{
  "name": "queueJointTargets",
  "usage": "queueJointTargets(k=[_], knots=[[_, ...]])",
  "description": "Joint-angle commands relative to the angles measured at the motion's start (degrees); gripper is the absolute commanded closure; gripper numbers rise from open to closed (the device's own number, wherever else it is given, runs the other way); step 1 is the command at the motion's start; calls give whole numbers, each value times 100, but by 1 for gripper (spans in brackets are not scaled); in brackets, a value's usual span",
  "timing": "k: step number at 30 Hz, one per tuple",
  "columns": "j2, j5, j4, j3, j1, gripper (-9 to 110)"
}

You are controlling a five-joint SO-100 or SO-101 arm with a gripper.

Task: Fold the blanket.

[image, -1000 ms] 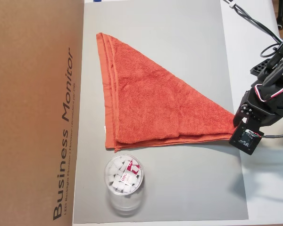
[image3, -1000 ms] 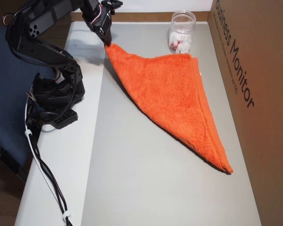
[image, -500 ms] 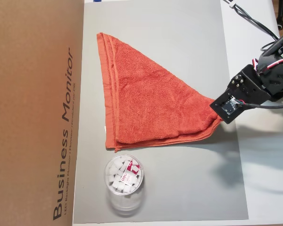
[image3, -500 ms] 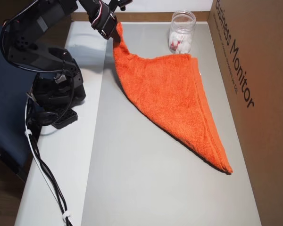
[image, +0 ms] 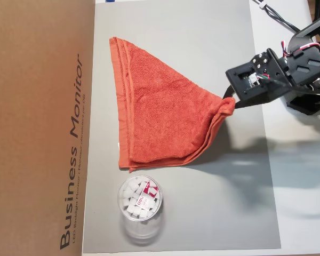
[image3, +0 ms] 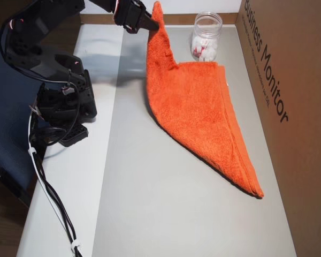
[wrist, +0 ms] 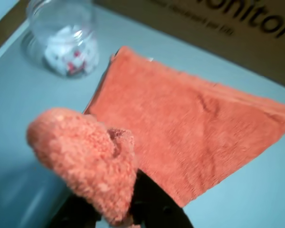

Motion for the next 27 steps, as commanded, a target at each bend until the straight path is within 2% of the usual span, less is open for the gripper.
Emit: queueJointTargets(k=[1, 14, 27], knots=[[-281, 44, -299, -492, 264, 102], [-2558, 448, -299, -3050, 1239, 102], [-4087, 457, -308, -4368, 2461, 102]])
